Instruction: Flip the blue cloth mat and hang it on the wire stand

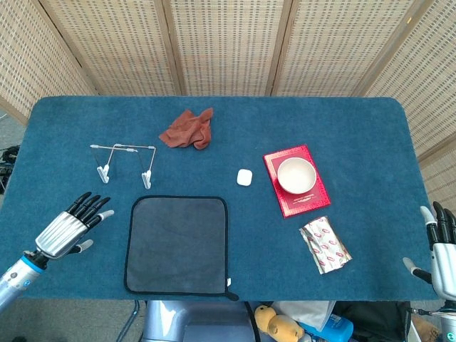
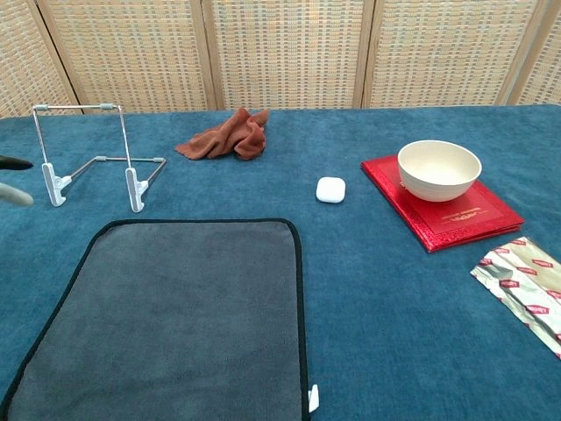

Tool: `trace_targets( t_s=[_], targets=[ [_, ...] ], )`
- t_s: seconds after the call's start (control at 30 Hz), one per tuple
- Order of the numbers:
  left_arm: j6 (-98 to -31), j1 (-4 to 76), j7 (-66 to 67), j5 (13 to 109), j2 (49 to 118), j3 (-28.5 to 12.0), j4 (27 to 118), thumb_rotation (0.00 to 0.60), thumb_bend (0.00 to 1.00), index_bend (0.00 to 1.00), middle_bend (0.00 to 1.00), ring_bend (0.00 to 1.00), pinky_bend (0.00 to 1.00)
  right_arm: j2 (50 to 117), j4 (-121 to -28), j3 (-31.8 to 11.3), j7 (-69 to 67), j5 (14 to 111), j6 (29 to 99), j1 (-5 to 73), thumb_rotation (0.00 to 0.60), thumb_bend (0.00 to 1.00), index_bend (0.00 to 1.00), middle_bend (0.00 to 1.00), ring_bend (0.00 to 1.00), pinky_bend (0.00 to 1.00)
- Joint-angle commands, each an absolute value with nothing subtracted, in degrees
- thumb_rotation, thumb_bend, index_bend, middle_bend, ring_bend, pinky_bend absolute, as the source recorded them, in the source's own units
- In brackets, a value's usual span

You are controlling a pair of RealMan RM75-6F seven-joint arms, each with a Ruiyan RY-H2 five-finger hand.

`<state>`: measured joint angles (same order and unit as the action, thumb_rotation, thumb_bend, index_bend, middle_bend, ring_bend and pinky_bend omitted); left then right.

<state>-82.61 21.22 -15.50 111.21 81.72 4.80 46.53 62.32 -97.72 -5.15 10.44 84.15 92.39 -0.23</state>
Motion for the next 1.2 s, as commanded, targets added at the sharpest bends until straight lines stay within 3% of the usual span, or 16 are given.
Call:
trace_targets(
  t_s=[0.03, 0.17, 0.47, 1.2],
  targets=[
    [-86.7, 26.1, -24.8, 116.9, 92.8, 8.6, 29.5, 0.6, 0.26, 0.31, 0.0, 0.0, 0.0, 62.2, -98.1, -5.4, 10.0, 83.2, 91.5, 0.0, 0.6, 0.0, 0.0, 0.0, 0.0, 0.0],
    [-86.1, 26.9, -29.3, 117.0, 97.4, 10.8, 20.7, 0.6, 0.29, 0.33, 0.0, 0.0, 0.0, 61.9, -98.6, -5.5, 9.8, 82.8, 90.9, 0.1, 0.6, 0.0, 0.0, 0.0, 0.0, 0.0],
    [-89.5, 28.5, -30.1, 117.3, 101.9, 13.8, 11.7, 0.6, 0.29, 0.32, 0.0, 0.0, 0.0, 61.8, -98.8, -5.8, 10.0, 82.1, 90.4, 0.2, 0.6, 0.0, 0.0, 0.0, 0.0, 0.0],
    [-87.8, 28.7, -27.9, 113.8, 104.4, 16.9, 8.3, 0.6, 0.31, 0.33, 0.0, 0.0, 0.0, 61.1, -99.3, -5.5, 8.7, 82.4, 89.4, 0.2, 0.6, 0.0, 0.0, 0.0, 0.0, 0.0]
  ],
)
